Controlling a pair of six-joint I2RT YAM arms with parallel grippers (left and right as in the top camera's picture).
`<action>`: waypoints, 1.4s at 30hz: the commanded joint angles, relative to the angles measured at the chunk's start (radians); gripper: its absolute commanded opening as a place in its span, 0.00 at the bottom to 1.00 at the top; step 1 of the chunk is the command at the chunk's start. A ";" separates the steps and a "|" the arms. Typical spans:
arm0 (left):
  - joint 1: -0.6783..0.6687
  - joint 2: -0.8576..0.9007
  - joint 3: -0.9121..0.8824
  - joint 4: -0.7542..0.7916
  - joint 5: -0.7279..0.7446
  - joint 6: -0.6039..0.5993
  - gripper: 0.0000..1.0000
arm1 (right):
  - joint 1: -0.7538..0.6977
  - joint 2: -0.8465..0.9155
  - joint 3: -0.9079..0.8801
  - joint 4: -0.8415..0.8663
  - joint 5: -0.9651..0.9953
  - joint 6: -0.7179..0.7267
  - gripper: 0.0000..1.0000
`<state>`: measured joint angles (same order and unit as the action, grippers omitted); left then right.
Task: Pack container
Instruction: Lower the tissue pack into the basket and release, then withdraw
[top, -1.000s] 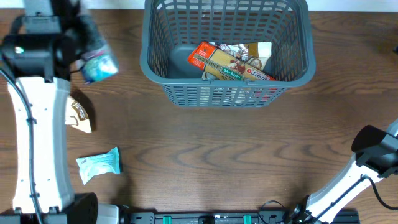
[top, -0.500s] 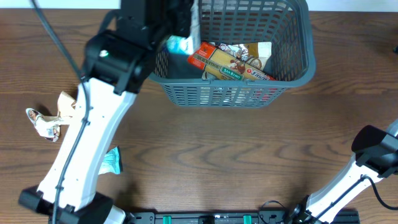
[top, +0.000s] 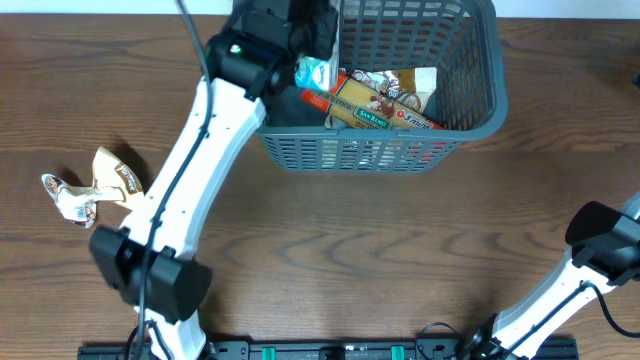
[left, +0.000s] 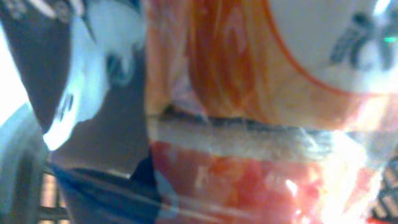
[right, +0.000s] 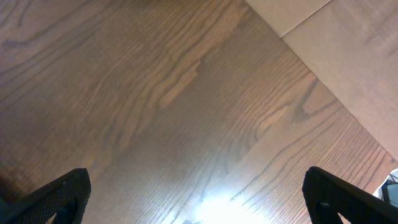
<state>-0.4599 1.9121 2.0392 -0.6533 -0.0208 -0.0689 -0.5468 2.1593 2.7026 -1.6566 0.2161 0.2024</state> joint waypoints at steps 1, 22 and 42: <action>0.002 0.016 0.022 -0.017 0.036 0.020 0.06 | -0.002 -0.008 -0.002 0.000 0.004 0.014 0.99; -0.013 0.121 -0.026 -0.231 0.142 0.062 0.06 | -0.002 -0.008 -0.002 0.000 0.004 0.014 0.99; -0.013 0.123 -0.078 -0.235 0.139 0.127 0.82 | -0.002 -0.008 -0.002 0.000 0.004 0.014 0.99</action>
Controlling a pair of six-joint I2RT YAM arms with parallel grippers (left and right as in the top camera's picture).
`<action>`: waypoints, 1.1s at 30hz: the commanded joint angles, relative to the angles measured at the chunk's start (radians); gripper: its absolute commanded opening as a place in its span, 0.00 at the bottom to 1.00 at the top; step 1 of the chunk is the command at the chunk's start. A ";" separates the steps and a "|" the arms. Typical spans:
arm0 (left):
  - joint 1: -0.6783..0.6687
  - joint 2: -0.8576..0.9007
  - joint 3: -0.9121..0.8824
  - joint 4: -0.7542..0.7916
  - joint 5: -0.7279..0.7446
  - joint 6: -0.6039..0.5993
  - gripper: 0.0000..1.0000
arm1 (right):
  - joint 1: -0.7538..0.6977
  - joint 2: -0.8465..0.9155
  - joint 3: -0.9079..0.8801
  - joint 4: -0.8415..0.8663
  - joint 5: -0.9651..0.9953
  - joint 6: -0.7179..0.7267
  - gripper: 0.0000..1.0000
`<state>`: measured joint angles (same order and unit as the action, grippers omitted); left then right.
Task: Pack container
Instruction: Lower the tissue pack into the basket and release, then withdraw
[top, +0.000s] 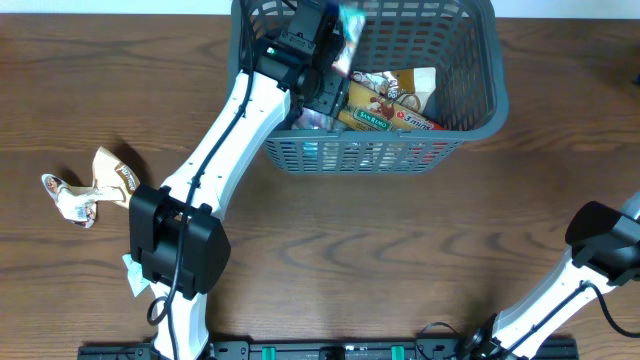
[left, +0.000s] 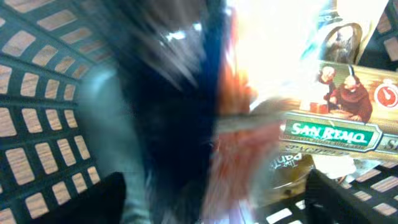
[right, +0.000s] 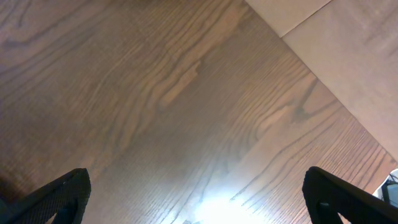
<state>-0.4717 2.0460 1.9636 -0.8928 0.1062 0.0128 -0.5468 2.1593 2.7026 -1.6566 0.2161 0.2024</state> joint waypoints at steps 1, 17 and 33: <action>-0.001 -0.011 -0.003 0.012 0.009 0.047 0.85 | -0.002 -0.008 -0.002 0.000 0.004 0.014 0.99; 0.002 -0.086 0.275 0.032 -0.274 0.047 0.88 | -0.002 -0.008 -0.002 0.000 0.004 0.014 0.99; 0.179 -0.381 0.428 -0.207 -0.671 -0.385 0.88 | -0.002 -0.008 -0.002 0.000 0.004 0.014 0.99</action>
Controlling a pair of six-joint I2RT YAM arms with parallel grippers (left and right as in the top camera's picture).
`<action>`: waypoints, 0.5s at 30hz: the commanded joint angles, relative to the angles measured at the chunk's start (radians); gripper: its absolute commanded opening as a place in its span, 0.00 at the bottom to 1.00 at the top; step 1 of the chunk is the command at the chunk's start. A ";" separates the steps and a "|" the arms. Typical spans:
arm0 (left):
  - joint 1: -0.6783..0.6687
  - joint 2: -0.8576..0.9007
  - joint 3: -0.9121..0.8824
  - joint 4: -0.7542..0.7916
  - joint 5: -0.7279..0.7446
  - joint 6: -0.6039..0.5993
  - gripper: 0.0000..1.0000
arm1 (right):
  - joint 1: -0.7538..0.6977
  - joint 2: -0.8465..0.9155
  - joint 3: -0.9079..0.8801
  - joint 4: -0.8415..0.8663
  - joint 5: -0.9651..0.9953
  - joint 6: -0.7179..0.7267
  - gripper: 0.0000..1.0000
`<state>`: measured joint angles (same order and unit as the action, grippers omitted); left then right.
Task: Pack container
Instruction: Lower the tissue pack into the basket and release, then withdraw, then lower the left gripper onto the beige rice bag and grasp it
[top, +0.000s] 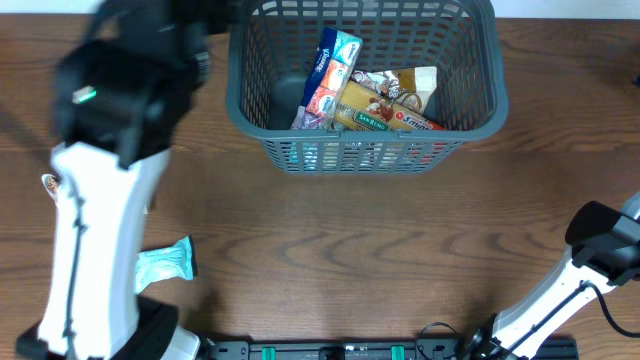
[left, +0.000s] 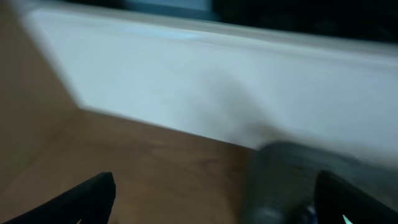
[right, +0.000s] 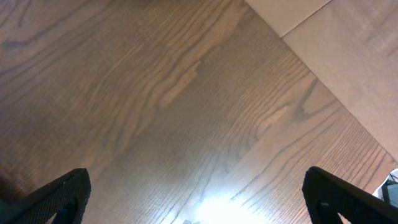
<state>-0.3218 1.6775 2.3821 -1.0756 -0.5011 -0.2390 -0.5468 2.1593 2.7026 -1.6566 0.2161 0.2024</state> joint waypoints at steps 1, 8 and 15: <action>0.037 -0.022 0.010 -0.046 -0.064 -0.133 0.88 | -0.002 -0.008 -0.002 0.000 0.004 0.014 0.99; 0.056 -0.034 0.006 -0.169 -0.072 -0.098 0.88 | -0.002 -0.008 -0.002 0.000 0.004 0.014 0.99; 0.180 0.024 -0.071 -0.245 -0.169 -0.509 0.88 | -0.002 -0.008 -0.002 0.000 0.004 0.014 0.99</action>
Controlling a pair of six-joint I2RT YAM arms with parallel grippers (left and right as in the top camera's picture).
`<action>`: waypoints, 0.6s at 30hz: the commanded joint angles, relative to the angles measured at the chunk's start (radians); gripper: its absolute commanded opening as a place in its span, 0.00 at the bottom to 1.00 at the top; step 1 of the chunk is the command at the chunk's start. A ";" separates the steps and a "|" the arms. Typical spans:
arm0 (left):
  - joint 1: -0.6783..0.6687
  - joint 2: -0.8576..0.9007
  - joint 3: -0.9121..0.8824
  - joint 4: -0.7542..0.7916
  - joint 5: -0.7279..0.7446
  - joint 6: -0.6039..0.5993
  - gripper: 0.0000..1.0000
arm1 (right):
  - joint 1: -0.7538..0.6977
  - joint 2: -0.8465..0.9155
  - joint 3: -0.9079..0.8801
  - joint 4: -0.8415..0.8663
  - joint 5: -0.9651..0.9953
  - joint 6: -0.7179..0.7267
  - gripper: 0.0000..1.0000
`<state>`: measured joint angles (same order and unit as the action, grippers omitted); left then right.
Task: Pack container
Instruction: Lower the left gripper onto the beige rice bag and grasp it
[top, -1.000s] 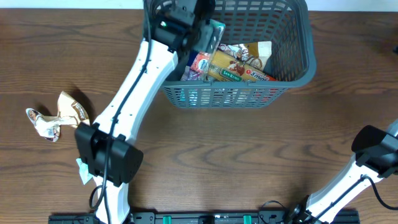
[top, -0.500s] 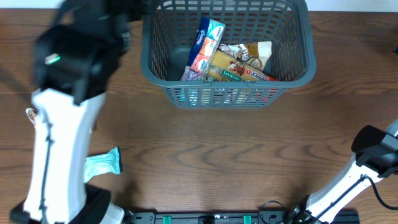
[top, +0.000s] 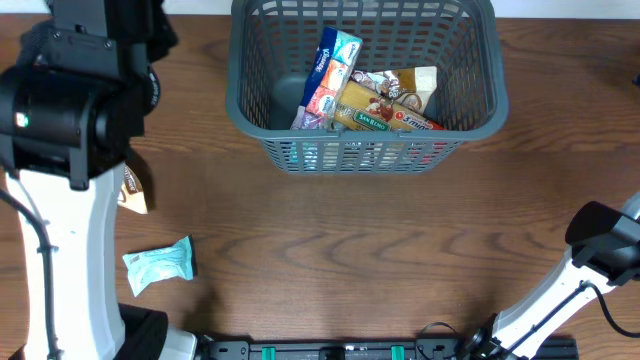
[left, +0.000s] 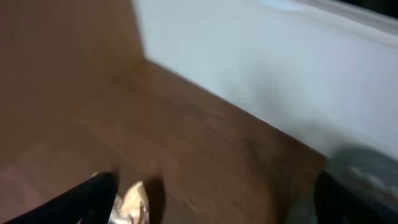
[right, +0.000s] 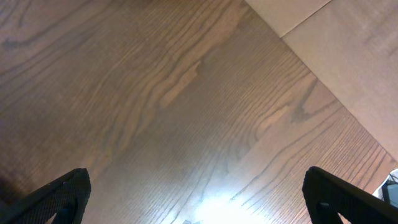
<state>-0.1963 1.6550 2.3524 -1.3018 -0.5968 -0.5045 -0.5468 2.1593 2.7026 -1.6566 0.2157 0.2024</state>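
The grey mesh basket (top: 470, 110) stands at the table's far middle. Inside it a blue and orange packet (top: 325, 70) leans on a San Remo pasta box (top: 365, 108) and other packs. My left gripper (left: 217, 208) is open and empty, above the table left of the basket. In the blurred left wrist view a crumpled gold packet (left: 132, 206) lies just inside its left finger (left: 93, 198); overhead, the gold packet (top: 133, 190) peeks from under the arm. A light blue packet (top: 160, 265) lies at the front left. My right gripper (right: 205, 199) is open over bare wood.
The left arm (top: 70, 110) covers much of the table's left side. The right arm (top: 605, 245) rests at the front right corner. A pale wall runs behind the table in the left wrist view, with the basket's rim (left: 367, 171) at the right.
The left arm has moved further left and away from the basket, and its wrist view now shows the gold packet between the open fingers. Basket contents and right arm are unchanged.
First my left gripper held the blue and orange packet at the basket's left side. Then it was down inside the basket with the packet. After that the packet stood in the basket and the arm was out to the left, open; now it is above the gold packet.
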 joint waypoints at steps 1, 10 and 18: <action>0.082 0.064 -0.050 -0.036 -0.073 -0.337 0.88 | -0.002 -0.008 -0.002 0.000 0.004 0.014 0.99; 0.303 0.247 -0.058 -0.260 0.093 -0.934 0.88 | -0.002 -0.008 -0.002 0.000 0.004 0.014 0.99; 0.455 0.345 -0.058 -0.269 0.300 -0.937 0.88 | -0.002 -0.008 -0.002 0.000 0.004 0.014 0.99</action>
<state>0.2199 1.9759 2.2948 -1.5639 -0.4030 -1.3872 -0.5468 2.1593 2.7026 -1.6566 0.2161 0.2024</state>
